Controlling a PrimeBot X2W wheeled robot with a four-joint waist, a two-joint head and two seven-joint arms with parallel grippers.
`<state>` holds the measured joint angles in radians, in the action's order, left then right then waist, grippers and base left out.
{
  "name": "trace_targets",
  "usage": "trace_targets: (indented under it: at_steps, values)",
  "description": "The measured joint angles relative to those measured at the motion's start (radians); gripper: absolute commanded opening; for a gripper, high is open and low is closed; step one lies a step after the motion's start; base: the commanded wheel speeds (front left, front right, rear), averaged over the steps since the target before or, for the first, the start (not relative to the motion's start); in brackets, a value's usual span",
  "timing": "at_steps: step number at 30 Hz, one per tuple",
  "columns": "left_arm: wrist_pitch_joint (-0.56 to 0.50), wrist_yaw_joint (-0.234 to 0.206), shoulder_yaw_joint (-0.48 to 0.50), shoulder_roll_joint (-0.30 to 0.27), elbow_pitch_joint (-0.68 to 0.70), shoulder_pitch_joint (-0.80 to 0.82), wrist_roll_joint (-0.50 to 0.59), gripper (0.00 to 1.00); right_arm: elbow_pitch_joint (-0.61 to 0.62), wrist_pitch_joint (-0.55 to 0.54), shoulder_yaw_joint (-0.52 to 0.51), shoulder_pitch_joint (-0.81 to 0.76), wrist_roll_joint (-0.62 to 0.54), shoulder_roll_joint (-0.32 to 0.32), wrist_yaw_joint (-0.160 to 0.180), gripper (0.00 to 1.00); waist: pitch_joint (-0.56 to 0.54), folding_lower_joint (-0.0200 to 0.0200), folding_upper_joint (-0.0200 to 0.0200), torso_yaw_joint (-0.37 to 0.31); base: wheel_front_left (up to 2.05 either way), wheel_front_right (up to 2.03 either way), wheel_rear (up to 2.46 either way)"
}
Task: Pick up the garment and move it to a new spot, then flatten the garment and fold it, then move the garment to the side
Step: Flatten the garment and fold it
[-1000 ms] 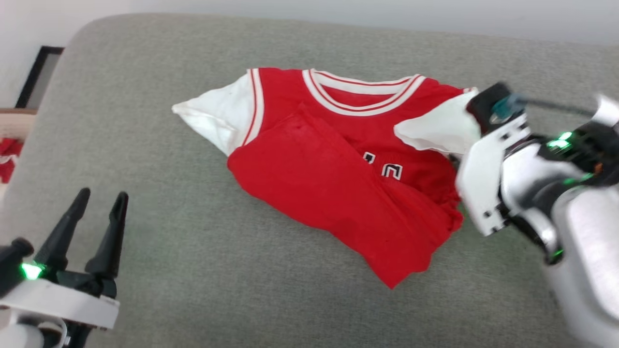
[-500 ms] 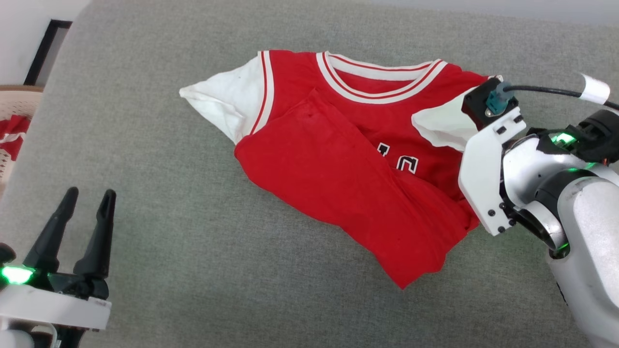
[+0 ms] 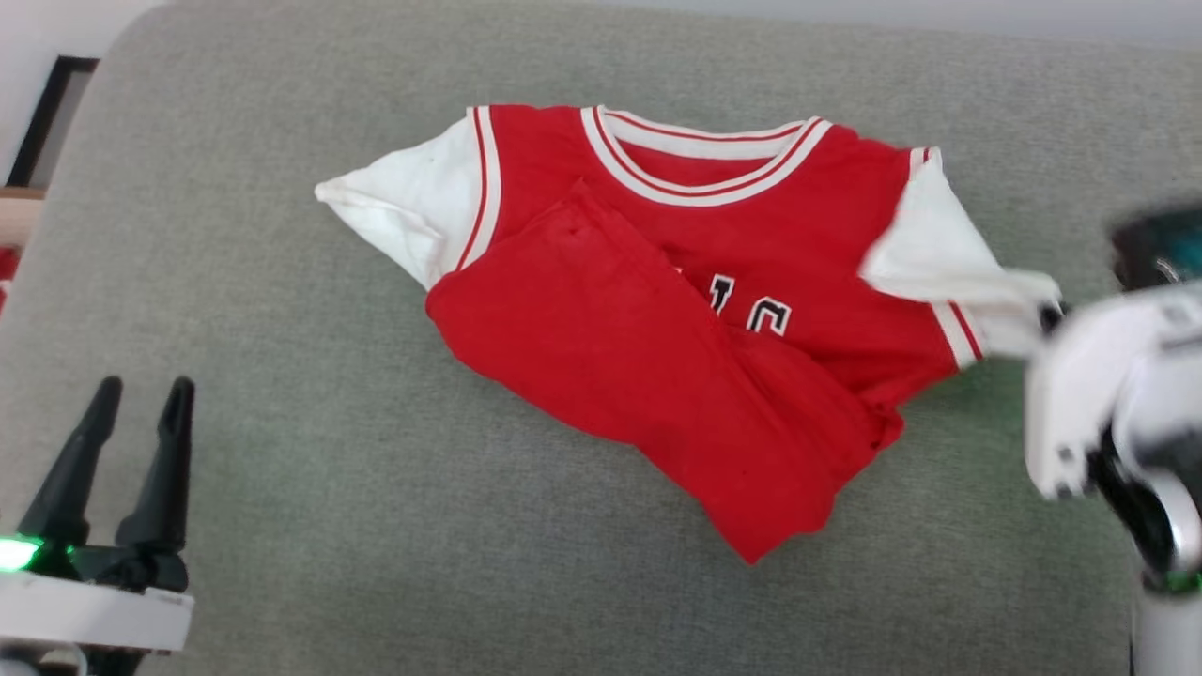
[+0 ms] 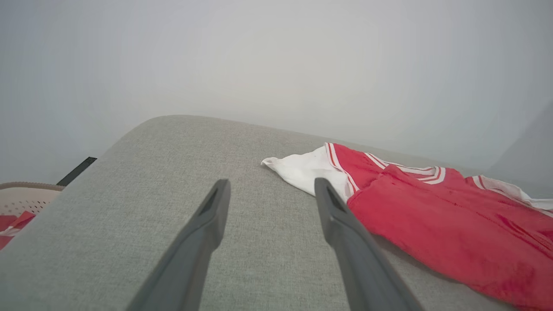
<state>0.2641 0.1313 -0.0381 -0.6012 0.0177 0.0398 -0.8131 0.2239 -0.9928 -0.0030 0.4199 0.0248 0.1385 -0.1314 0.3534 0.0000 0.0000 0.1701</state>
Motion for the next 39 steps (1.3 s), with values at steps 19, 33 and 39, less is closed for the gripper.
trace_targets:
  at_steps: [19, 33, 39]
  values:
    - [0.000, 0.000, 0.065, -0.018, 0.032, -0.059, -0.038, 1.00, -0.440, 0.626, -0.540, -0.039, 0.167, -0.087, 0.000, 1.00, -0.014, -0.0001, 0.0000, -0.088, 0.00, 0.00, 0.00]
    - [0.000, 0.000, 0.073, -0.189, 0.116, -0.072, -0.018, 1.00, 0.008, 0.906, -0.121, -0.318, 0.205, -0.088, 0.000, 1.00, -0.034, 0.0000, 0.0000, -0.149, 0.00, 0.00, 0.00]
    - [0.000, 0.000, 0.024, -0.384, 0.170, -0.002, -0.054, 1.00, 0.161, 1.026, 0.072, -0.406, 0.176, -0.088, 0.000, 1.00, -0.039, 0.0000, 0.0000, -0.213, 0.00, 0.00, 0.00]
